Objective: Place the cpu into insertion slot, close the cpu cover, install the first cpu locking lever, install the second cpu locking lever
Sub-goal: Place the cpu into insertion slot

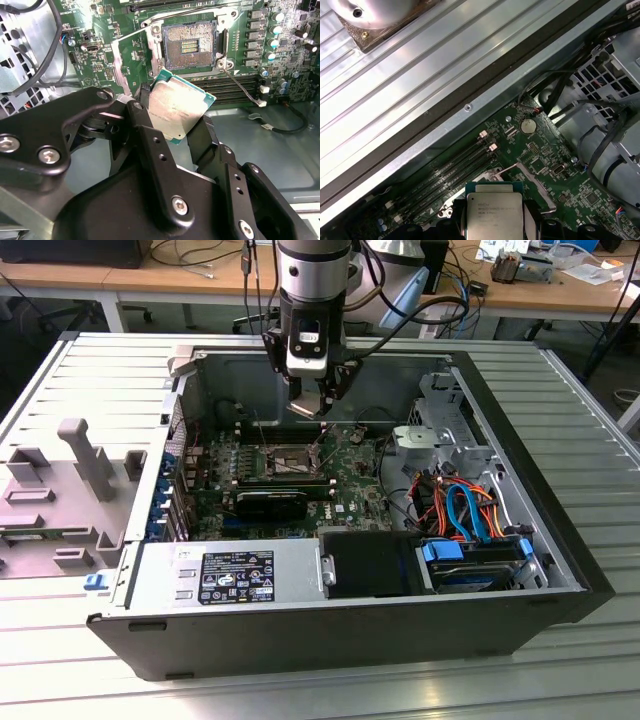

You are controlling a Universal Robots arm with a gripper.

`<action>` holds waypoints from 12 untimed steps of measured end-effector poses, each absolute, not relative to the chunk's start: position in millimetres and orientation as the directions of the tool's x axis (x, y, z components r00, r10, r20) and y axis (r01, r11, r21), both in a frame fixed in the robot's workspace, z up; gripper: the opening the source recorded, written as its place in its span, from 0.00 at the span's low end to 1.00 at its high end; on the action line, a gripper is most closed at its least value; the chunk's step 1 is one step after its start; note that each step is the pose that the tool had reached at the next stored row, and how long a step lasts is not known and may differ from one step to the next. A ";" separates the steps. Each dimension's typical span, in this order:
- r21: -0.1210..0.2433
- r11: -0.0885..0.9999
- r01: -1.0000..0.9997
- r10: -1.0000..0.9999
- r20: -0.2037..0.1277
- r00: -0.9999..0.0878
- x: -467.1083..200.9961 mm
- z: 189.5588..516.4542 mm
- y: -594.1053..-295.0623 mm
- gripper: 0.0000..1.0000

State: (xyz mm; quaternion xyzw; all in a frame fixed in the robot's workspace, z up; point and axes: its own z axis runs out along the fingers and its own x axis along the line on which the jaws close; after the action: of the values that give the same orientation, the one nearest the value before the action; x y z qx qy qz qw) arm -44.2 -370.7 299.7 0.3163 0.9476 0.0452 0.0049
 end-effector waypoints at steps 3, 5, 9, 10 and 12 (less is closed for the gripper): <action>0.089 0.795 0.600 0.601 0.019 -0.799 -44.2 299.7 -370.7 0.54; 0.089 0.795 0.601 0.602 0.019 -0.799 -44.2 299.6 -370.7 0.54; 0.089 0.793 0.602 0.603 0.019 -0.798 -44.2 299.6 -370.7 0.54; 0.089 0.793 0.602 0.603 0.019 -0.797 -44.2 299.6 -370.7 0.54; 0.089 0.793 0.603 0.604 0.019 -0.797 -44.2 299.5 -370.7 0.54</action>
State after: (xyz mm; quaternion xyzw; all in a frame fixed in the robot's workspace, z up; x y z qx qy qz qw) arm -44.2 -370.7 299.5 0.3188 0.9467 0.0452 0.0051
